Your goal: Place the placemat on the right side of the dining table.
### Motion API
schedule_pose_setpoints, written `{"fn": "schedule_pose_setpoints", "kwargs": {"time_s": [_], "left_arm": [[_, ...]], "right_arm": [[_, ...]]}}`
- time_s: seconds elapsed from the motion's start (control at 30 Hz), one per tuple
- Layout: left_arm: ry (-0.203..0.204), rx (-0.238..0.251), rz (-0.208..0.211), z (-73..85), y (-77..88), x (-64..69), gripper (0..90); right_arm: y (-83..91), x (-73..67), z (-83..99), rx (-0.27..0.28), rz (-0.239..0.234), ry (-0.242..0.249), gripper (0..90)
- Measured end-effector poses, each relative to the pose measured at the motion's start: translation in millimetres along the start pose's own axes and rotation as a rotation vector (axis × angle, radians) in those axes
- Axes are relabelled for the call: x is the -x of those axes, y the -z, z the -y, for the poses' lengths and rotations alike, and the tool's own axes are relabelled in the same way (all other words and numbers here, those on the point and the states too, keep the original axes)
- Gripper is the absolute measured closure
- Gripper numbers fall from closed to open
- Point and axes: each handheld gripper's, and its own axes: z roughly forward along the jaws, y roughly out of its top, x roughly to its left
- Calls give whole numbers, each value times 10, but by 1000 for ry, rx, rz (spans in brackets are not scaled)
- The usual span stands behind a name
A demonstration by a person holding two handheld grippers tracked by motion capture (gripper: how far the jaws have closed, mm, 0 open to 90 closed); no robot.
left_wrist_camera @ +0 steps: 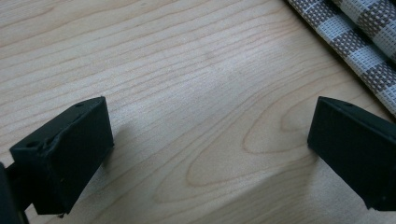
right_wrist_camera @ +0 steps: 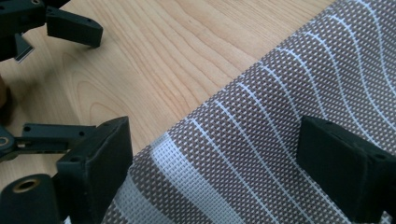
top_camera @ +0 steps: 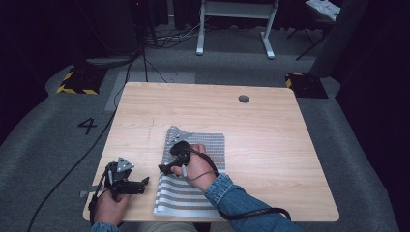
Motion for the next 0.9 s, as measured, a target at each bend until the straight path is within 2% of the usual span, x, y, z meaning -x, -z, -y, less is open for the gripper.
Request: {"fn": "schedule_pose_setpoints", "kwargs": {"time_s": [0.1,0.13,0.17,0.2,0.27,0.3,0.33,0.43,0.53,0.57,0.6,0.63,0.67,0.7,0.73,0.8,0.83,0.87,0.9], "left_arm": [[0,0,0,0,0,0,2],[0,0,0,0,0,0,2],[0,0,0,0,0,0,2],[0,0,0,0,0,0,2],[0,0,0,0,0,0,2],[0,0,0,0,0,0,2],[0,0,0,0,0,0,2],[0,0,0,0,0,0,2],[0,0,0,0,0,0,2],[0,0,0,0,0,0,2],[0,0,0,0,0,0,2],[0,0,0,0,0,0,2],[0,0,0,0,0,0,2],[0,0,0,0,0,-1,2],[0,0,0,0,0,-1,2],[0,0,0,0,0,0,2],[0,0,0,0,0,0,2],[0,0,0,0,0,0,2],[0,0,0,0,0,0,2]], "right_arm": [[-14,6,21,9,2,-23,106],[-18,-2,25,13,-6,-52,106],[-25,19,35,7,-2,-36,115],[-26,5,35,7,-22,-58,136],[-27,13,40,2,-17,-48,150],[-25,15,40,-3,-23,-51,197],[-21,25,45,-4,-41,-60,202],[-29,82,75,15,-79,-73,214],[-18,98,91,24,-89,-82,243],[-13,119,97,21,-80,-60,265],[-3,116,96,20,-93,-70,284],[2,133,100,18,-92,-55,334],[16,131,98,13,-106,-72,340],[19,144,99,19,-107,-58,357],[27,150,100,11,-119,-58,440],[42,148,101,6,-131,-77,451],[40,143,101,16,-146,-83,514],[52,153,109,3,-151,-82,550],[58,157,114,7,-158,-79,627]]}}
